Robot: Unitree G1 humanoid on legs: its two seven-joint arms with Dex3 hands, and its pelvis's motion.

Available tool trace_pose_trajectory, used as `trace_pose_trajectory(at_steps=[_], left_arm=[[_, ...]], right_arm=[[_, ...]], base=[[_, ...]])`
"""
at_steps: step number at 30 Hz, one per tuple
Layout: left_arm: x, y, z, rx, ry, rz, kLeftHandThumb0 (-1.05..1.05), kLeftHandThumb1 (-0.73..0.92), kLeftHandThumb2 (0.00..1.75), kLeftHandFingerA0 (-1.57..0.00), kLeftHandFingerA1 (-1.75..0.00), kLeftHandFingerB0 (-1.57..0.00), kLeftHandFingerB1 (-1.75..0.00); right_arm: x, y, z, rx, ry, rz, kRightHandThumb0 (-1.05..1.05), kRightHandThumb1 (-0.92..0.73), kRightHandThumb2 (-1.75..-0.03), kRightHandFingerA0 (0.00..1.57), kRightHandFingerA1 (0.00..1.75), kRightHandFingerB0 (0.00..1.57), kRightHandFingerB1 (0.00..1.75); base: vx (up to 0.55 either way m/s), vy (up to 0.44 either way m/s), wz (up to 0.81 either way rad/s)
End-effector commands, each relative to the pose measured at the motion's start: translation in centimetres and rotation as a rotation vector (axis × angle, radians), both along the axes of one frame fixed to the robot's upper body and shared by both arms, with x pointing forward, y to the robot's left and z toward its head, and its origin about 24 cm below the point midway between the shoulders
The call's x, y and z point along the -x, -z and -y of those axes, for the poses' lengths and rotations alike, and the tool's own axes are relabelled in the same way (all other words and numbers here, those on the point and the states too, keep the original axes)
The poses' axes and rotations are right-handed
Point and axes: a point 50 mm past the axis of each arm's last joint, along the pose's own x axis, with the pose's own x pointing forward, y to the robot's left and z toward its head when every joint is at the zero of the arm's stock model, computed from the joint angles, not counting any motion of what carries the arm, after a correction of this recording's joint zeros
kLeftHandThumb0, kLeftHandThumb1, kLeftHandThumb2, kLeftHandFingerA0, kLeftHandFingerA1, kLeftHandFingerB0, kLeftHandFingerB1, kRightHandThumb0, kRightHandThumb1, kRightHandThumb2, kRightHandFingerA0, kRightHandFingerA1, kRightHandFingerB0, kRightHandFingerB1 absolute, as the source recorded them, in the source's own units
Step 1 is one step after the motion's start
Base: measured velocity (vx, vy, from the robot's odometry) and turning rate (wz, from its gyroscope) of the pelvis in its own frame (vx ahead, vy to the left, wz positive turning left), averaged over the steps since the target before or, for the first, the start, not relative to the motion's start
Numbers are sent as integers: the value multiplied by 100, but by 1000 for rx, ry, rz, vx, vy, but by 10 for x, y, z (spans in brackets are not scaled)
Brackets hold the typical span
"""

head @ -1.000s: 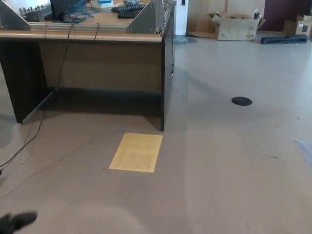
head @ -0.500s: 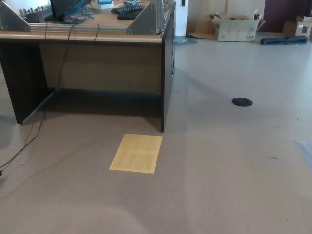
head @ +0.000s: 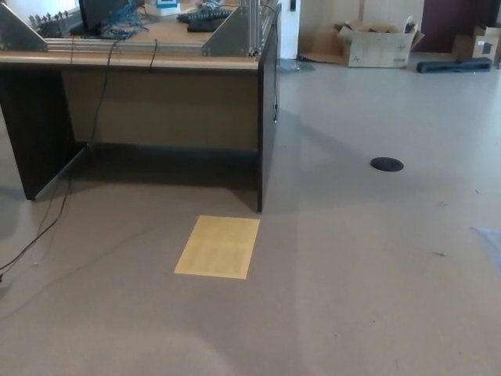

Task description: The robot extends its left hand to pick up an emotional support dumpling from the palm of a person and brings its hand down by its side. Then it extends its arm again to hand the dumpling back to the person.

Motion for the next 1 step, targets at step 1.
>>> trace_pose_trajectory(at_steps=[1], left_arm=[[0, -8, -4, -60, 2, 52, -17, 38, 89, -16, -52, -11, -49]], right_arm=[[0, -3, 6, 10, 22, 21, -35, -64, -59, 78, 47, 52, 39]], base=[[0, 0, 0]])
